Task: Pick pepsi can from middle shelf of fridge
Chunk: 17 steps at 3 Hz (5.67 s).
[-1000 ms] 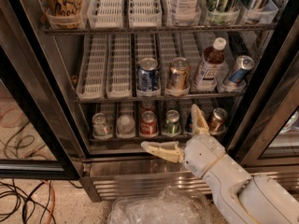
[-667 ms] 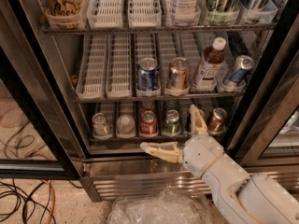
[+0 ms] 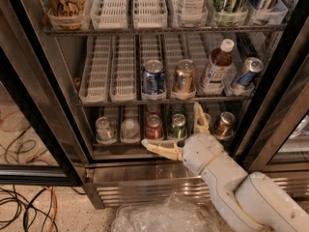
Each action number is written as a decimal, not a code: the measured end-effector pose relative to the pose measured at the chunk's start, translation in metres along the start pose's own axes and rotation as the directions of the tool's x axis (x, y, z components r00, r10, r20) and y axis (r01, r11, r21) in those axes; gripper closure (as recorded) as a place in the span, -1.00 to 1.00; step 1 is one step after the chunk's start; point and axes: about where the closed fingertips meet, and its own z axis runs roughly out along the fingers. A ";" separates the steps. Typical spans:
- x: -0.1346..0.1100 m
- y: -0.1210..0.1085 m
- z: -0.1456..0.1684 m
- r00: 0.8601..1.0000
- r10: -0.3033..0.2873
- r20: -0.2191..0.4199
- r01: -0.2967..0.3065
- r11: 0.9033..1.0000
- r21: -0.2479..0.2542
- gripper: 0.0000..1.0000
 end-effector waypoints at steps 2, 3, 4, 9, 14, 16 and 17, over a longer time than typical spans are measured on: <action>-0.002 -0.018 0.024 0.999 -0.039 0.015 0.038 0.998 0.051 -1.00; -0.002 -0.018 0.024 0.999 -0.039 0.015 0.038 0.998 0.051 -0.86; -0.002 -0.018 0.024 0.999 -0.039 0.015 0.038 0.998 0.051 -0.49; -0.003 -0.017 0.033 0.999 -0.046 0.006 0.046 0.998 0.034 -0.34; -0.012 -0.024 0.090 0.998 -0.045 0.041 0.046 0.999 -0.018 -0.42; -0.017 -0.048 0.137 0.995 -0.071 0.067 0.072 0.997 -0.016 -0.42; -0.024 -0.049 0.145 0.994 -0.081 0.079 0.084 0.996 -0.028 -0.44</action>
Offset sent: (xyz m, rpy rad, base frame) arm 0.0467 -0.0011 0.0130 -0.0168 -0.0660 -0.0749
